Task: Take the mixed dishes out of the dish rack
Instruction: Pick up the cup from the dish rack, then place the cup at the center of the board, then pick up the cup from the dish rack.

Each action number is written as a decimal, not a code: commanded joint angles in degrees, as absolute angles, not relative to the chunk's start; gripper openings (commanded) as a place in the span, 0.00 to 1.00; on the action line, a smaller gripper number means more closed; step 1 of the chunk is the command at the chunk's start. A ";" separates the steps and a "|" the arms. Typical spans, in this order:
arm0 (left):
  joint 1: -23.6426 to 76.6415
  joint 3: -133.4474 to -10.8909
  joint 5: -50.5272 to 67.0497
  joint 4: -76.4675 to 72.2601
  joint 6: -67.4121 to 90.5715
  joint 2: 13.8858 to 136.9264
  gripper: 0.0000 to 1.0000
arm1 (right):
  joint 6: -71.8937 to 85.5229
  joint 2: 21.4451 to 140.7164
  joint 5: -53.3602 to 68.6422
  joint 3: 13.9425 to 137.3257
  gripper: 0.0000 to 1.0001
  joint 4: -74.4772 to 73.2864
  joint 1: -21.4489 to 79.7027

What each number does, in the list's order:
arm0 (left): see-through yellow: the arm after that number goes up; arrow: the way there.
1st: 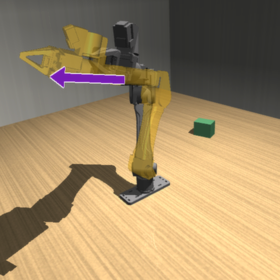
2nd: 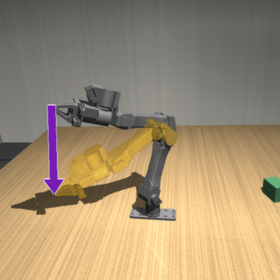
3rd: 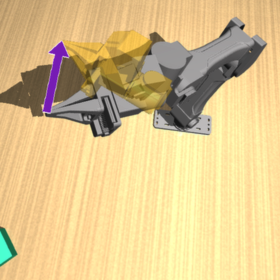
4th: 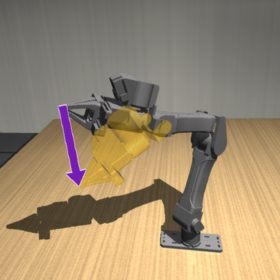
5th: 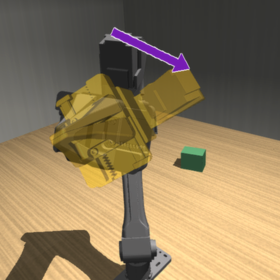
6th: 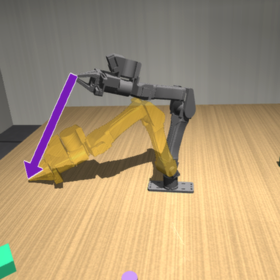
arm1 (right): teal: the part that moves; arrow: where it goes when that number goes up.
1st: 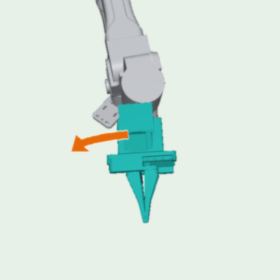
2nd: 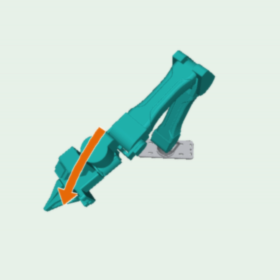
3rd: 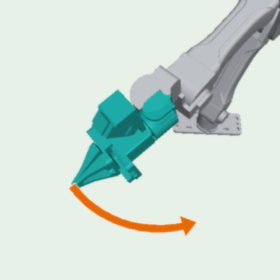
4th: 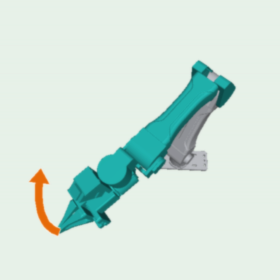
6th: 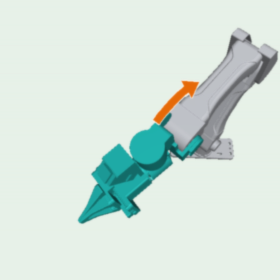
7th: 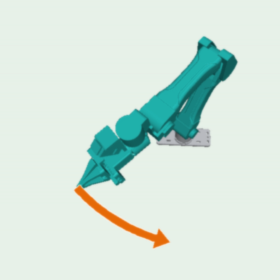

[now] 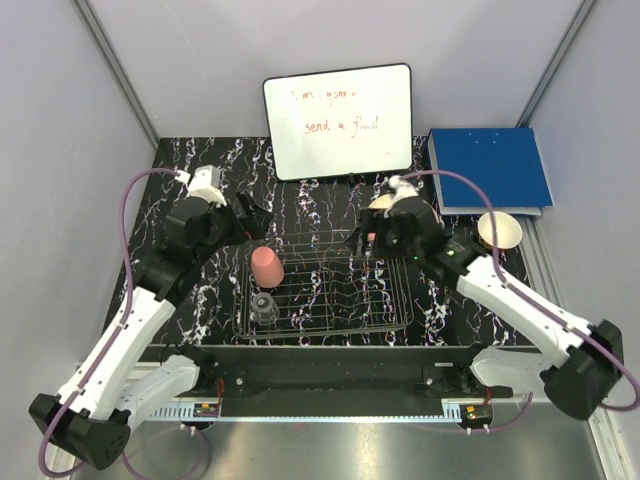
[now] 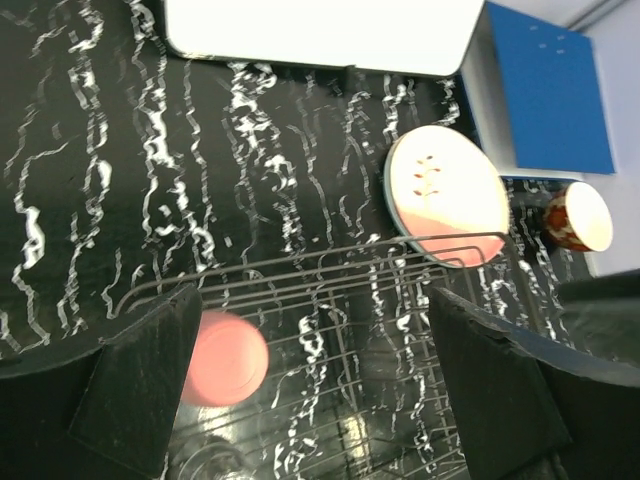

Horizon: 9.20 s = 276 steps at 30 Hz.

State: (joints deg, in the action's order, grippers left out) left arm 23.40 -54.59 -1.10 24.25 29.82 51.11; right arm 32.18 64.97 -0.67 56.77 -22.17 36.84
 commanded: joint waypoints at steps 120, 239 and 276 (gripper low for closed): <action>23.99 -35.94 40.33 -72.34 80.69 66.62 0.35 | 60.73 73.83 25.31 49.39 0.00 41.58 34.72; 31.03 -67.15 -26.54 36.65 25.75 46.50 0.99 | 23.56 105.20 0.27 78.40 1.00 -8.79 69.61; 31.03 -64.60 -24.43 38.06 27.51 46.41 0.99 | 24.52 105.29 -9.93 79.09 0.88 -11.16 69.61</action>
State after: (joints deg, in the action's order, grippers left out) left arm 31.05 -64.82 -24.62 40.21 27.07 46.39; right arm 25.26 106.32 -6.57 76.47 -10.57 69.28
